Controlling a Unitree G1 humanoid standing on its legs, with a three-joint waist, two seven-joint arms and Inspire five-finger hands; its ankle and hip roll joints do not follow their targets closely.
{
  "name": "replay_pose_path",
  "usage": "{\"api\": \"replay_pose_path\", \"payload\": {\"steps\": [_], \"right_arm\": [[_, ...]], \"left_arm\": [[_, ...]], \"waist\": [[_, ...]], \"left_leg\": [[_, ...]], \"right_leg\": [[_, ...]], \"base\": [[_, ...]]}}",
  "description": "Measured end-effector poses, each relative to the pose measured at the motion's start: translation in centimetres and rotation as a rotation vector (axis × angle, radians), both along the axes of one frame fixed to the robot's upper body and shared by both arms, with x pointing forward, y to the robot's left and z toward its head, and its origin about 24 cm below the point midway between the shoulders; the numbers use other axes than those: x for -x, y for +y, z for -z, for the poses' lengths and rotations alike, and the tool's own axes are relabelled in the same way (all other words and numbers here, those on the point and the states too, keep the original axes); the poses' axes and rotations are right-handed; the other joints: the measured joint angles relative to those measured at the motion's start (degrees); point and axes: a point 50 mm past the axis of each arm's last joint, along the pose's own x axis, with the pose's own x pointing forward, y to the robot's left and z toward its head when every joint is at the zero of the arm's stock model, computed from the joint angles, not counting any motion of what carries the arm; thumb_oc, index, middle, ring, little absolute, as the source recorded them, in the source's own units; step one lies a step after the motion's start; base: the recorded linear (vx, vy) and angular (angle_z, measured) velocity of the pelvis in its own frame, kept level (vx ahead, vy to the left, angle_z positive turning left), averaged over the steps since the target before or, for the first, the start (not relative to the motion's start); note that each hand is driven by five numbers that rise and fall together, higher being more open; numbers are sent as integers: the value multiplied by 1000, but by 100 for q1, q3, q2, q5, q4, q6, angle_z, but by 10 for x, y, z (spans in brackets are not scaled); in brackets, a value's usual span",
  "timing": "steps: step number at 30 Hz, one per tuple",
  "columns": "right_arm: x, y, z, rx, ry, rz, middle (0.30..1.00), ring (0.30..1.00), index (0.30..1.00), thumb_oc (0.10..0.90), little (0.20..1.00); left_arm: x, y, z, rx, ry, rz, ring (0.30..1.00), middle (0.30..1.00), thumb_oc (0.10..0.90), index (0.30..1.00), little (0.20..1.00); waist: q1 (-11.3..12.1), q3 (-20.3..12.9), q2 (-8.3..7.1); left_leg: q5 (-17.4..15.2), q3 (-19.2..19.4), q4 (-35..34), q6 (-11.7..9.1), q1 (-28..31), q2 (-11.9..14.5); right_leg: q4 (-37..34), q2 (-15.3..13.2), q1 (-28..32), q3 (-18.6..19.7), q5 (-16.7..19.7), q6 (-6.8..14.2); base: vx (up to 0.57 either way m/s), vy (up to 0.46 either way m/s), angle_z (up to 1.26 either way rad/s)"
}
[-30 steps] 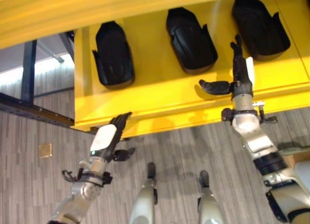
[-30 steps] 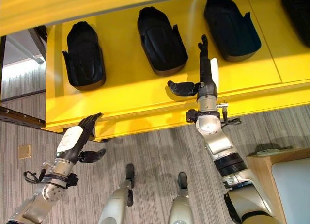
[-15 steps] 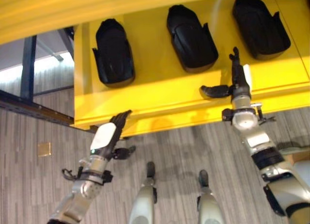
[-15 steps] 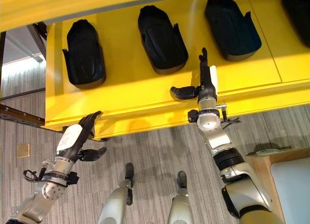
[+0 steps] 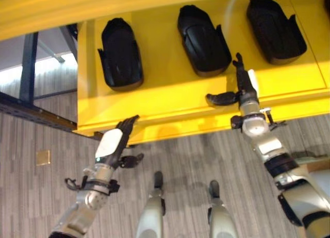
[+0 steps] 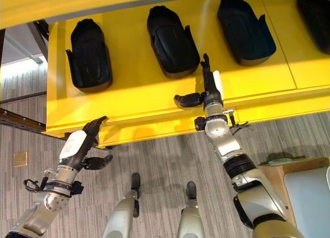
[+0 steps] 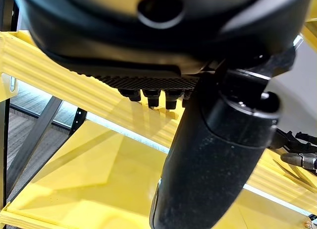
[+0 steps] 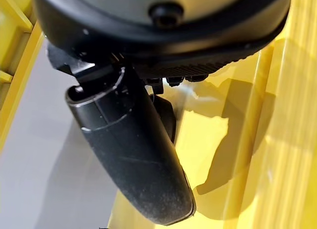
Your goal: Move parts from the plastic box to the shelf.
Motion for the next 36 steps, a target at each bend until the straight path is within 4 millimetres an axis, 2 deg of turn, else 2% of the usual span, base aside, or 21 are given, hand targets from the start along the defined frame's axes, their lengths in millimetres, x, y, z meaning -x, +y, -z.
{"api": "replay_pose_path", "payload": {"steps": [36], "right_arm": [[-1, 9, 6, 0, 34, -35, 1000, 1000, 1000, 900, 1000]], "left_arm": [[-5, 1, -2, -4, -7, 0, 1000, 1000, 900, 1000, 1000]], "waist": [[-10, -48, -171]], "left_leg": [[-5, -117, 133, 7, -77, 0]], "right_leg": [[75, 19, 3, -54, 0, -1]], "base": [[0, 0, 1]]}}
